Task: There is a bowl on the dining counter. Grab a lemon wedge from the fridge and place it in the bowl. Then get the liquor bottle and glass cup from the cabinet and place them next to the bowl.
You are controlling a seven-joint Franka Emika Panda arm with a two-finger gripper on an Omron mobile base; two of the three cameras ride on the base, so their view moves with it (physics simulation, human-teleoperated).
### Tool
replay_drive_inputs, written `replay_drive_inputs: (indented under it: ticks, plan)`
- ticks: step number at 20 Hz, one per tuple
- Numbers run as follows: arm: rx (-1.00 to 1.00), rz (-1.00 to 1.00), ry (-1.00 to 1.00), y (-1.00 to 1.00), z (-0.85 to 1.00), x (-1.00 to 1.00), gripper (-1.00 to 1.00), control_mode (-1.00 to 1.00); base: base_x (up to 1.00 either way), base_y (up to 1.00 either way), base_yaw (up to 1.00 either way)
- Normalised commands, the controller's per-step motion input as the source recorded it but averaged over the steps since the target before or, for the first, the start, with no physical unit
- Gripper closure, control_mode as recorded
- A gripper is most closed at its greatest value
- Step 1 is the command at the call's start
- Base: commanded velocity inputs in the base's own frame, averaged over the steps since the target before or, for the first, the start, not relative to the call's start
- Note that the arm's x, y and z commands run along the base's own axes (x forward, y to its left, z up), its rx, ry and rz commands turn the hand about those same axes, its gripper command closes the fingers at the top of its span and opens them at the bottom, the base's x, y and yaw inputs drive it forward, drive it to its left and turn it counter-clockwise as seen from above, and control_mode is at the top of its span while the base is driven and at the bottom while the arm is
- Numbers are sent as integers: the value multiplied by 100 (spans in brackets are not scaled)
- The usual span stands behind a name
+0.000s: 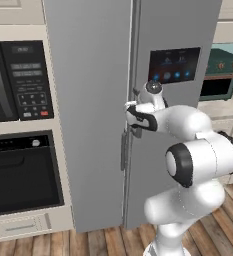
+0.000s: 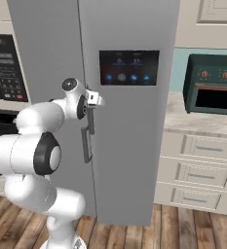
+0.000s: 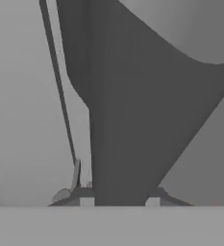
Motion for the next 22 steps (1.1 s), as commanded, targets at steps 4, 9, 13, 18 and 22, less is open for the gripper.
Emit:
replay_drive_inputs:
  ticks: [4,9,13,18,22]
  plan:
    - [-1,-4,-11,-20,18,-100,100,-100,0,0,0]
    - [0,-7,-6,-33,31,-100,100,-100,0,0,0]
    - [0,-10,-1,-40,29,-90,100,-100,0,0,0]
    - [0,-11,0,-33,16,-81,-100,-100,0,0,0]
    - [-2,-7,-1,-7,17,-93,-100,-100,0,0,0]
